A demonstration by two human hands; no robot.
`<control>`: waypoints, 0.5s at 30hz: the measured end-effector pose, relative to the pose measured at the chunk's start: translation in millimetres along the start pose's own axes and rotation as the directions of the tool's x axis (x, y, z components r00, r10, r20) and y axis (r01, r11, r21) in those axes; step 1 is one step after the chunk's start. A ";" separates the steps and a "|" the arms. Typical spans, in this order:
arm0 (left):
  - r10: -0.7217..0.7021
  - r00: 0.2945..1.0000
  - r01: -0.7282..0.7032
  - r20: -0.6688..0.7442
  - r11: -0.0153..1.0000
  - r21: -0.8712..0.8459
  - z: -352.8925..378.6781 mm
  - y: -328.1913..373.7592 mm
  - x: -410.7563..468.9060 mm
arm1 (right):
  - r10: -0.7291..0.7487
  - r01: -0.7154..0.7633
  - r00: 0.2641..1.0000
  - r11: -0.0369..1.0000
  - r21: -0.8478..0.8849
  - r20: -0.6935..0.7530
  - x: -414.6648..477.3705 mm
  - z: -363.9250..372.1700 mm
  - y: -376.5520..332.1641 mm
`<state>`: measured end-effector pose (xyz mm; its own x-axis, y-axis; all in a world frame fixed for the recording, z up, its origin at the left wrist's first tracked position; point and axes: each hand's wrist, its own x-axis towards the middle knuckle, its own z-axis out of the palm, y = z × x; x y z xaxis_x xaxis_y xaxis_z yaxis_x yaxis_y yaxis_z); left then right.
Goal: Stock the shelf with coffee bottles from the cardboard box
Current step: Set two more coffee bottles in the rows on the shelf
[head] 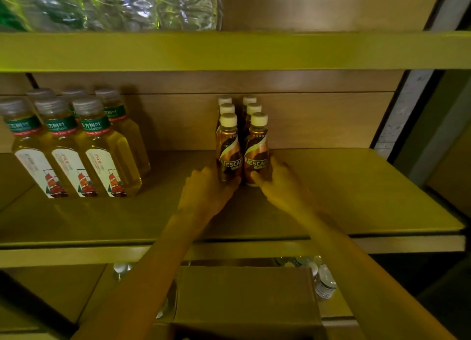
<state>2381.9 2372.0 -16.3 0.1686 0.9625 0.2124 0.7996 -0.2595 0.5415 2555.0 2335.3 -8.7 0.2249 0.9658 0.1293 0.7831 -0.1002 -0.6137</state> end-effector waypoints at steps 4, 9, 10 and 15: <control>0.117 0.993 -0.112 -0.011 0.968 0.224 -11.7 -0.2 -29.1 | -0.042 0.034 0.999 0.957 -0.288 -0.024 -32.7 -16.5 0.2; 0.172 0.985 -0.166 0.012 0.926 0.338 -20.1 0.9 -74.1 | -0.066 0.068 0.998 0.921 -0.382 0.018 -79.2 -24.1 1.8; 0.183 0.983 -0.173 0.005 0.921 0.348 -19.5 0.4 -83.5 | -0.082 0.083 0.996 0.916 -0.393 0.020 -88.6 -23.8 2.1; 0.240 0.969 -0.203 -0.065 0.915 0.348 -16.0 -0.5 -129.4 | -0.168 0.148 0.986 0.914 -0.379 -0.018 -134.3 -22.8 2.0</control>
<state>2350.5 2246.4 -31.1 0.3178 0.8651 0.3880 0.8983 -0.4057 0.1689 2539.6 2199.9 -9.6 0.1009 0.9644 0.2442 0.9684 -0.0389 -0.2465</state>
